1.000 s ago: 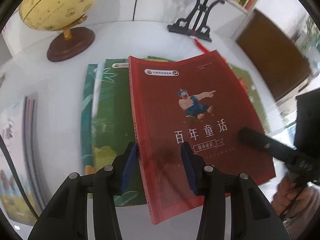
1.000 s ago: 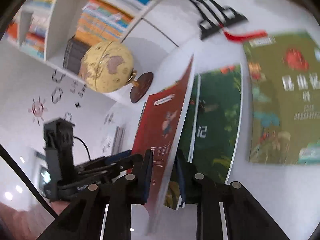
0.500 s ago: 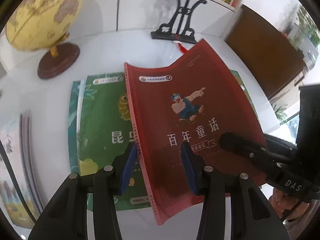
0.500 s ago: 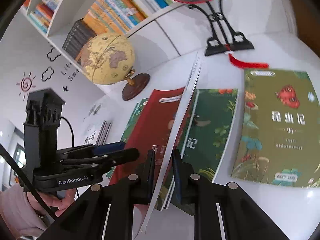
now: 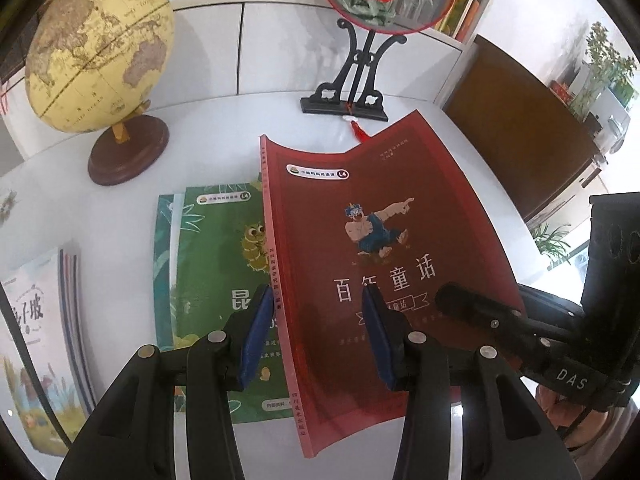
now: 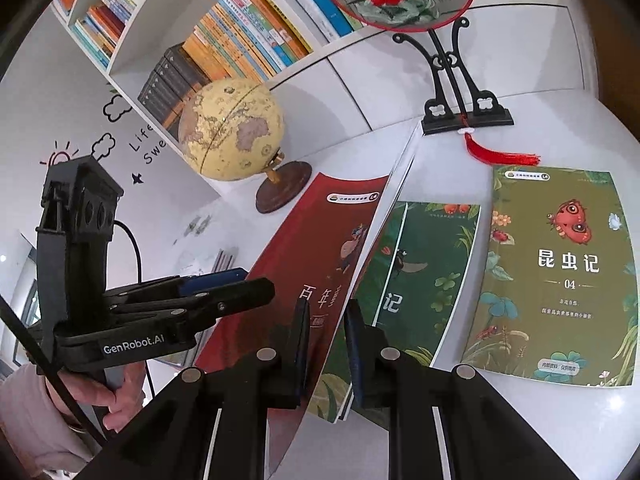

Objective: Organize books

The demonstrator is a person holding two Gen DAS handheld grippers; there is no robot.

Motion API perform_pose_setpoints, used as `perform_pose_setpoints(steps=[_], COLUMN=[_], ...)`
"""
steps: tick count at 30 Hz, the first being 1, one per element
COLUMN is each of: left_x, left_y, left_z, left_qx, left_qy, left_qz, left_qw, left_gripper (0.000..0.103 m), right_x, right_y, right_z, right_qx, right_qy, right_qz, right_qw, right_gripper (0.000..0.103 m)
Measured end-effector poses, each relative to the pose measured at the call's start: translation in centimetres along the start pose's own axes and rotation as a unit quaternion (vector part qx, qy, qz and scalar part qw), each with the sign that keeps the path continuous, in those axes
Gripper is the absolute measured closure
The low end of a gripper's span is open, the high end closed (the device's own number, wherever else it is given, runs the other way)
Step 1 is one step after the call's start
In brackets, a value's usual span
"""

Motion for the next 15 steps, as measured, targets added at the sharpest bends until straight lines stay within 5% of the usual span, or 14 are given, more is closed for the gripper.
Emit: perform_pose_setpoints(steps=[15], left_x=[5.6], left_y=[0.3], left_z=[2.0], left_qx=[0.015], left_qy=[0.013], left_qz=[-0.05], left_qw=[0.9985], left_gripper=[0.062], right_x=[2.3], right_y=[2.5], right_z=[4.8], right_qx=[0.03], right_qy=[0.023], right_qz=[-0.038], right_qw=[0.999], right_gripper=[0.086])
Point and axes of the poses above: each gripper's, at about its wrist camera, not at the fingertips, and x roughly against the way its jaws point, z to its left, y to its top, the point moved 6 cm from there along -x, roughly the way its jaws point, and after that the axes turned 6 degrees about -y, right-handed, at the moved point
